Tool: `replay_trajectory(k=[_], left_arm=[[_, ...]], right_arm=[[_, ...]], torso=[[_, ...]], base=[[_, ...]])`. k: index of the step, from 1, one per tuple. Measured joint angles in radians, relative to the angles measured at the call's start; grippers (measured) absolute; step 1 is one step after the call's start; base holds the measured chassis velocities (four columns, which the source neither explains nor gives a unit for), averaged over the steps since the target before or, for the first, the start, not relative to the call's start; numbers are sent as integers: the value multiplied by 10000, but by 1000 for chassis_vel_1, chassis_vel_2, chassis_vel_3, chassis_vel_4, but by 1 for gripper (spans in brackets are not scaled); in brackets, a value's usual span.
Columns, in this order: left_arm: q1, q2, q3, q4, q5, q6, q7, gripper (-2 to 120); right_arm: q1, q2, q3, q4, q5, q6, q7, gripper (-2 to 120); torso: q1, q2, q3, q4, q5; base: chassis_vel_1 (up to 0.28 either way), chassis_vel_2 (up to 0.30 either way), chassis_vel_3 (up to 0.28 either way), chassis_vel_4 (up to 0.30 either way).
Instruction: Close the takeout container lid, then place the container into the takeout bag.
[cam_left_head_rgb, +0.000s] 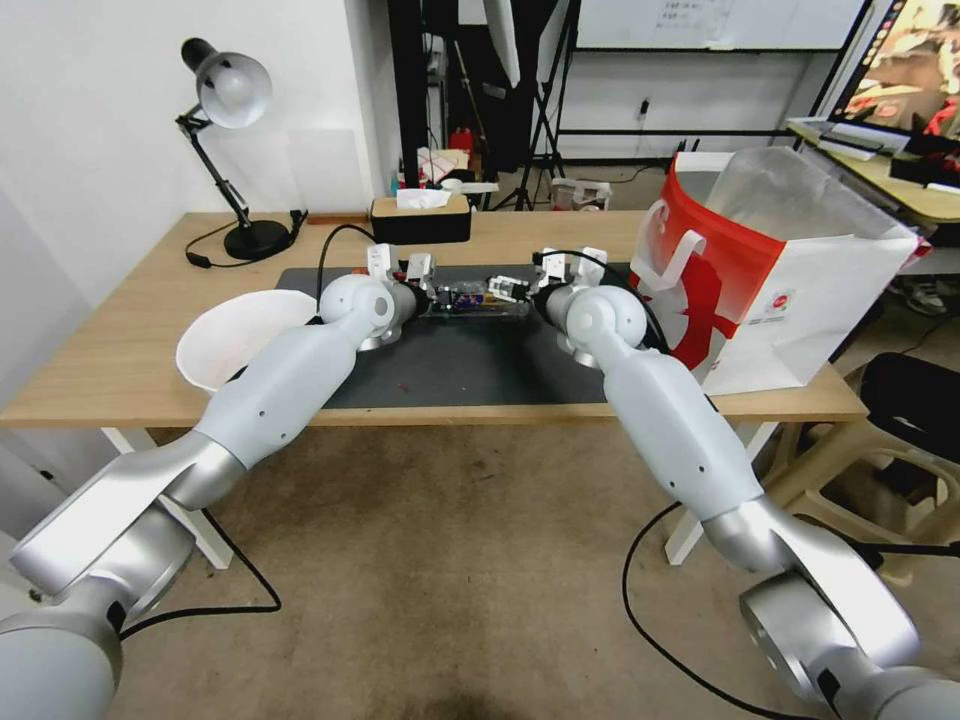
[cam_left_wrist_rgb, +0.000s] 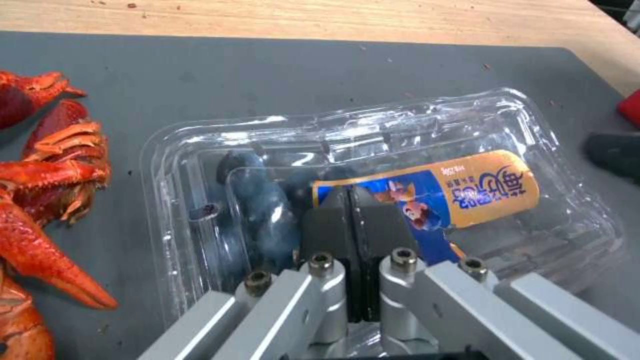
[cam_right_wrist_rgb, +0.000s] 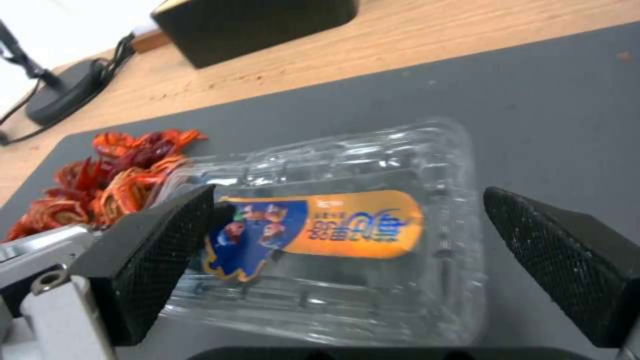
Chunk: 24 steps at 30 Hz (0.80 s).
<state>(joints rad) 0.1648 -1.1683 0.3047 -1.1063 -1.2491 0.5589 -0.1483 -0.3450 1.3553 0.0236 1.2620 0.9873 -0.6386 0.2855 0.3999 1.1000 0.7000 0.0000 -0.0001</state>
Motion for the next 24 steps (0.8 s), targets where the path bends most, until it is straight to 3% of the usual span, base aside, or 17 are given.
replay_trajectory(k=[11, 24], left_arm=[[84, 74, -36, -146, -74, 20, -9, 0], [125, 22, -64, -179, -72, 12, 14, 0]], right_arm=[[364, 445, 17, -925, -263, -210, -215, 100], [255, 366, 13, -922, -931, 151, -231, 100]], torso=[[1, 0, 0, 0, 0], [0, 0, -1, -1, 1]], base=[[0, 0, 0, 0], [0, 0, 0, 0]])
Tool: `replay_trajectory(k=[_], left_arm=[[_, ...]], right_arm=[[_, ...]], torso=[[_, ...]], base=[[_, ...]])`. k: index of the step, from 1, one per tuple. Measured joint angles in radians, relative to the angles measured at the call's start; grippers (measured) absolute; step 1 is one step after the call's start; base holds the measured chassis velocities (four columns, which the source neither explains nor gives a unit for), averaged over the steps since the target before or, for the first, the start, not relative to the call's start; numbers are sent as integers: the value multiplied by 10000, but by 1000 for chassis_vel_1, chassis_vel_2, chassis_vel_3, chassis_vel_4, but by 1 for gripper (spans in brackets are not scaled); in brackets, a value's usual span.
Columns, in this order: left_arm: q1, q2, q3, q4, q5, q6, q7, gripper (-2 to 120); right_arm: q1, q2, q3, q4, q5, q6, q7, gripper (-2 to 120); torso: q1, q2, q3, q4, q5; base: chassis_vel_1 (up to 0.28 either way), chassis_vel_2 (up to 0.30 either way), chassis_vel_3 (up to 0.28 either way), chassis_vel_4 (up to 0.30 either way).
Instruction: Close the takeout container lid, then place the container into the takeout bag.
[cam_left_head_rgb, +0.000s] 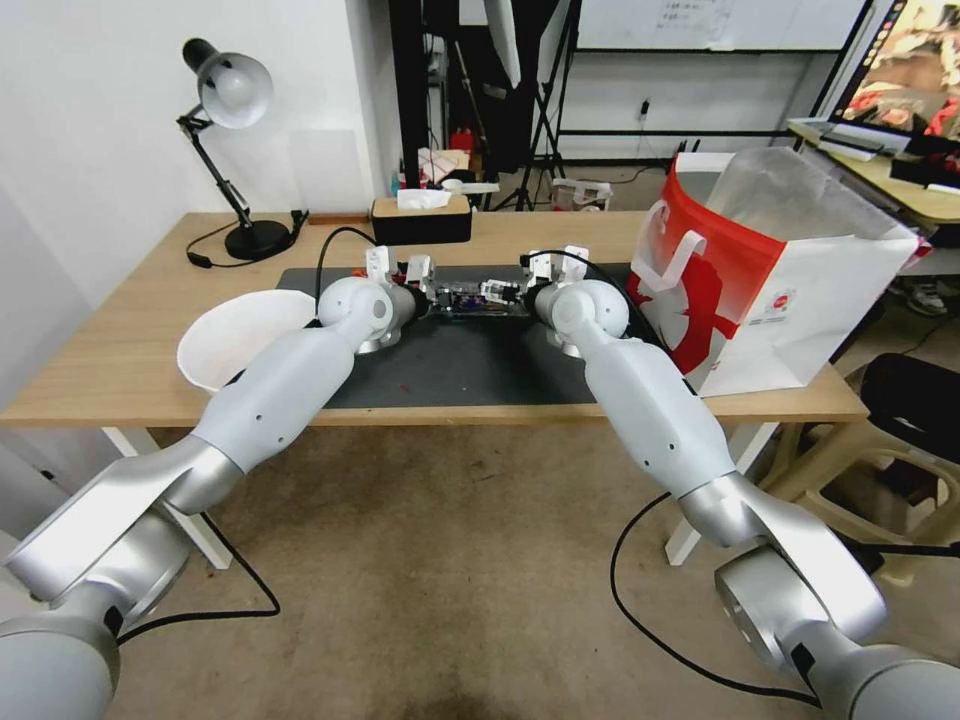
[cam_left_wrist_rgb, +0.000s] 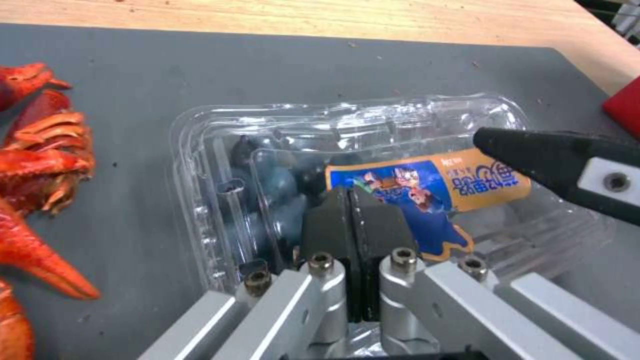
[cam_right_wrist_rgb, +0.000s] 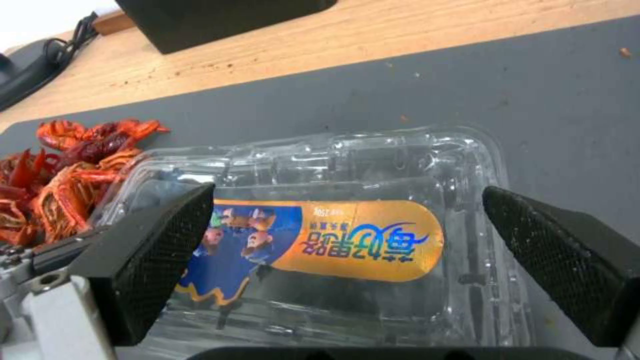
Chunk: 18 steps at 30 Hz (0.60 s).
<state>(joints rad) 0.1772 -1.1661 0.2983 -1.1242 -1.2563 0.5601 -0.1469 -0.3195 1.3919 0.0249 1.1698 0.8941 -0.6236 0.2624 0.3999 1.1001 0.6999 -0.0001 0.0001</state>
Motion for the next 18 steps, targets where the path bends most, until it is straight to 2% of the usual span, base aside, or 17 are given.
replay_trajectory(k=[18], left_arm=[[-10, 71, 30, -74, -3, 3, -31, 0]], right_arm=[[53, -207, -5, 265, -65, 17, 193, 100]], torso=[[0, -1, 1, 2, -1]], base=[[0, 0, 0, 0]])
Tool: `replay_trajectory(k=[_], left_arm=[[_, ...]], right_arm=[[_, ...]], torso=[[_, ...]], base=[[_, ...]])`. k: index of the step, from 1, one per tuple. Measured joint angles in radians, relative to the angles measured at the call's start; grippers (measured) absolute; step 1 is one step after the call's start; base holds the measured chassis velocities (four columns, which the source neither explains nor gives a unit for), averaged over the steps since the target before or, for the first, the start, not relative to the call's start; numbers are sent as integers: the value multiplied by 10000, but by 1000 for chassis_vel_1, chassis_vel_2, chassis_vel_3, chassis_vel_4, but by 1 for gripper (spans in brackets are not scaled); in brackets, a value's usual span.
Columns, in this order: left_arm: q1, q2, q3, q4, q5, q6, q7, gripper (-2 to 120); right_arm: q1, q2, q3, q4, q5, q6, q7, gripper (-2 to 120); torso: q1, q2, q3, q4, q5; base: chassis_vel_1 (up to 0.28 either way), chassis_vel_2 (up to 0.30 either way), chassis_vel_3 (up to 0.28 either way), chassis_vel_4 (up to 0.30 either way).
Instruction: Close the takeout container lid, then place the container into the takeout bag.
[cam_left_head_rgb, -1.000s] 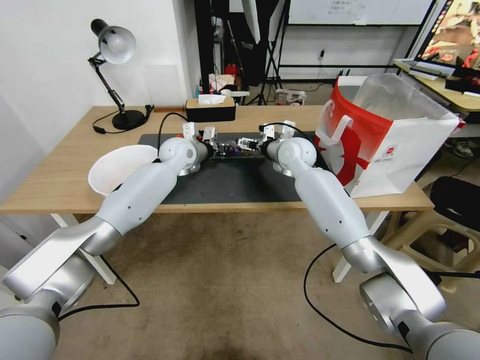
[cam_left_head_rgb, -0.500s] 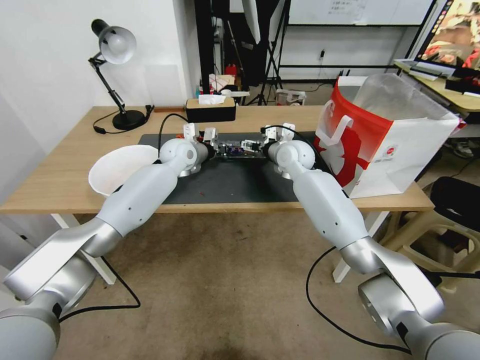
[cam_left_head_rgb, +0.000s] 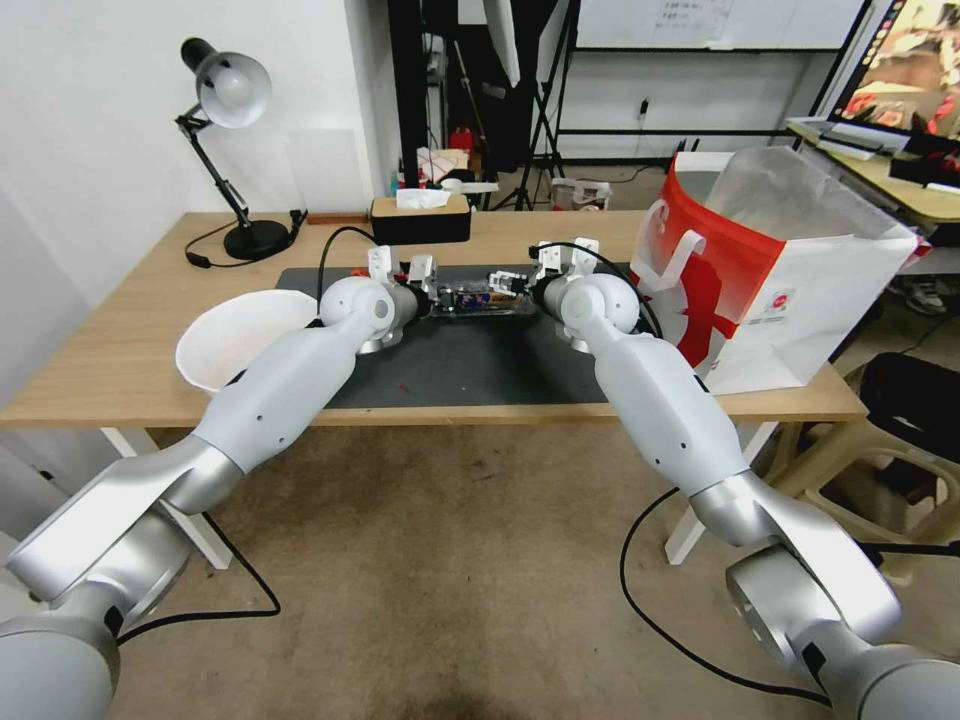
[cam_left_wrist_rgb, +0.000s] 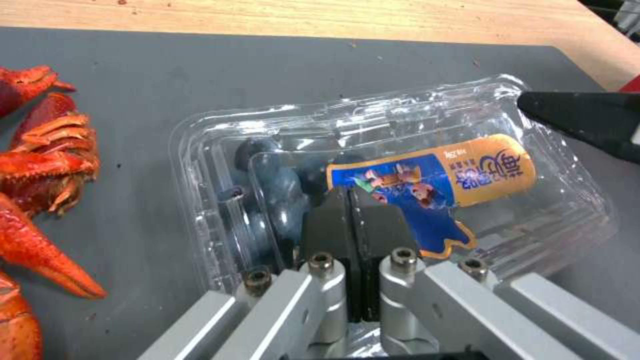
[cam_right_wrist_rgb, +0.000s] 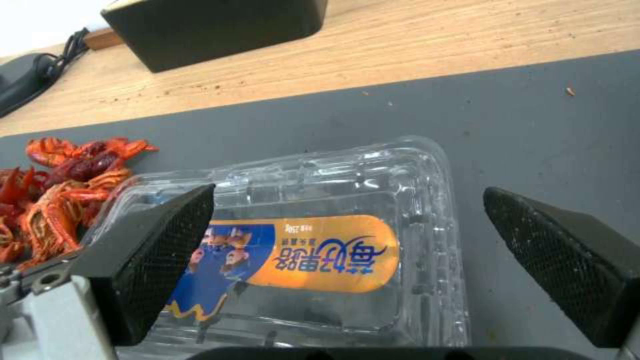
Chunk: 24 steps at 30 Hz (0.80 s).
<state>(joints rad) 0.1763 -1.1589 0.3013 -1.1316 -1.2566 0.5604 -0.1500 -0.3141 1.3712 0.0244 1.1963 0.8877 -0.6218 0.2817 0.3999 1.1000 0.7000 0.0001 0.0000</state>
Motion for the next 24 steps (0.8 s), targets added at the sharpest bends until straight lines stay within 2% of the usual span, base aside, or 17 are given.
replay_trajectory(k=[24], left_arm=[[41, 47, -15, -96, -30, 4, -22, 0]], right_arm=[[-140, 410, 273, -397, 602, -611, 110, 100]], torso=[[0, 0, 0, 0, -1]], base=[[0, 0, 0, 0]])
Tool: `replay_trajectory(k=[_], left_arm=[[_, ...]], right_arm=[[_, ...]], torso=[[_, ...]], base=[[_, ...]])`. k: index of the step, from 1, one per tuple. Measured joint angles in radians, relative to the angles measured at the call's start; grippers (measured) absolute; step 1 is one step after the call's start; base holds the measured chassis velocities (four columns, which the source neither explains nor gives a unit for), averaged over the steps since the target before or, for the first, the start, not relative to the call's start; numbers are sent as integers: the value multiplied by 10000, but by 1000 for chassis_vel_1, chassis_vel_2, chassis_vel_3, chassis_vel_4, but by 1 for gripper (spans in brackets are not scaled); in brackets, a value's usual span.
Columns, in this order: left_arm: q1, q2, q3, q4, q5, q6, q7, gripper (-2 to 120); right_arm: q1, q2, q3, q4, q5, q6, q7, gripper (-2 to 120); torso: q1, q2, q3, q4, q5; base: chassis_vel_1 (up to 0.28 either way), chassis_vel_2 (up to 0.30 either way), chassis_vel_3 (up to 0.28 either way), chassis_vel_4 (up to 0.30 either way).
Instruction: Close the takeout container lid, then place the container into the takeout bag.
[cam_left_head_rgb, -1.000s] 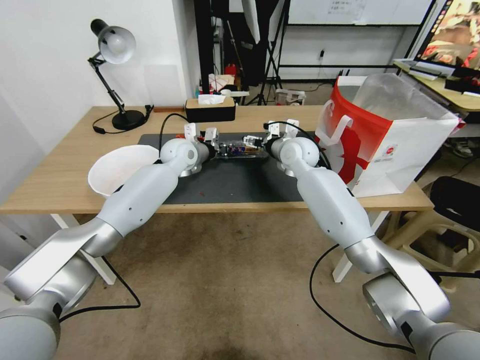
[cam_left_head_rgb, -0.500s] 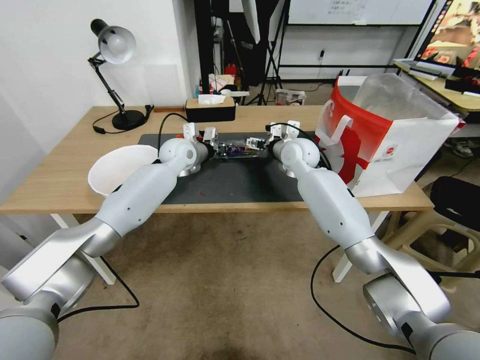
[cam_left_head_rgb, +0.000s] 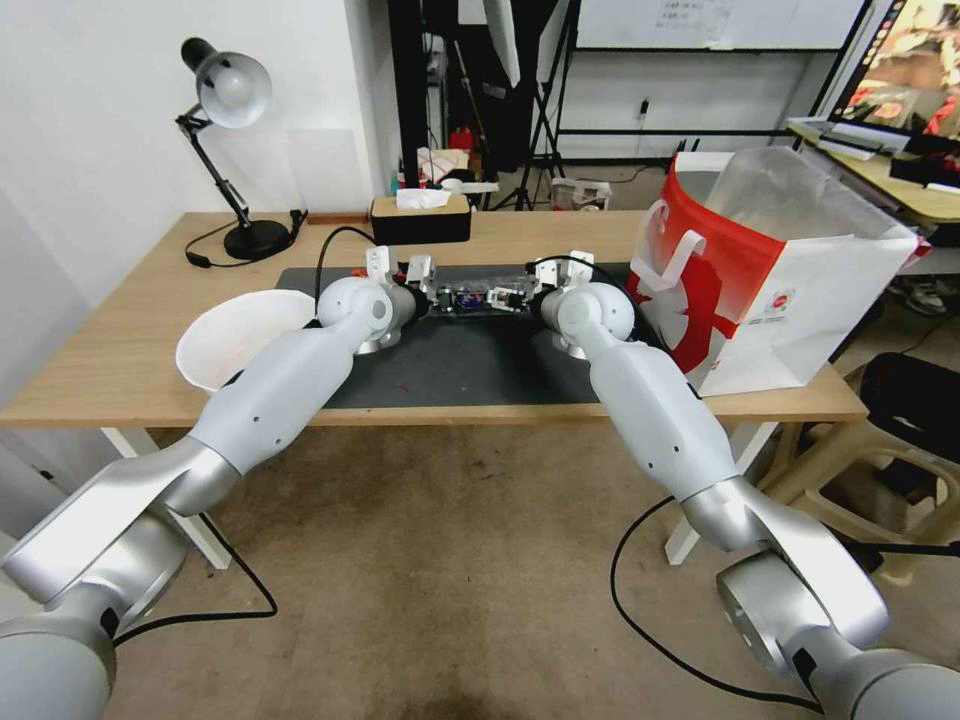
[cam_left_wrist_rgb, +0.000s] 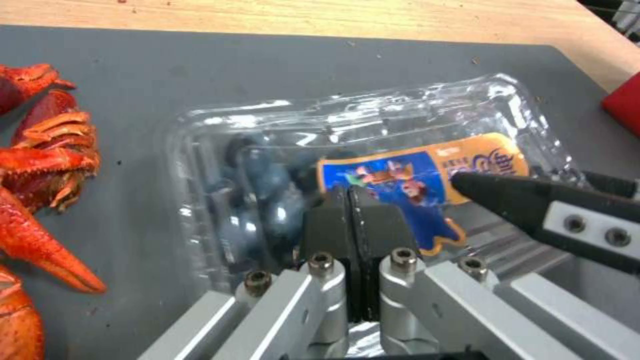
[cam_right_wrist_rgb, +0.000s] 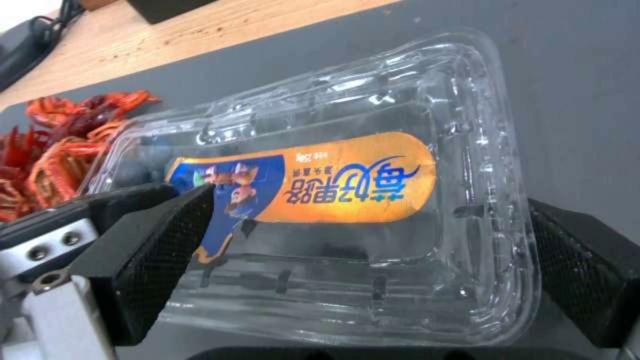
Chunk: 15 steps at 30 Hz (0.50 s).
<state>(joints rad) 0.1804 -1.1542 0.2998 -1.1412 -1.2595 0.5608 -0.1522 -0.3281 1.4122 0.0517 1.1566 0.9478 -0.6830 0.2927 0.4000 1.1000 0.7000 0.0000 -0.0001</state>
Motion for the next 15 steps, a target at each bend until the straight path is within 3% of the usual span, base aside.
replay_trajectory(k=[7, 15], left_arm=[[0, 10, -7, -47, 0, 0, 0, 0], [-10, 105, -16, -143, -43, -1, 4, 0]], right_arm=[[26, 138, 36, -61, 152, -56, -19, 98], [13, 220, 101, -101, 225, -60, 31, 82]], torso=[[1, 0, 0, 0, 0], [0, 0, 0, 0, 1]], base=[[0, 0, 0, 0], [0, 0, 0, 0]])
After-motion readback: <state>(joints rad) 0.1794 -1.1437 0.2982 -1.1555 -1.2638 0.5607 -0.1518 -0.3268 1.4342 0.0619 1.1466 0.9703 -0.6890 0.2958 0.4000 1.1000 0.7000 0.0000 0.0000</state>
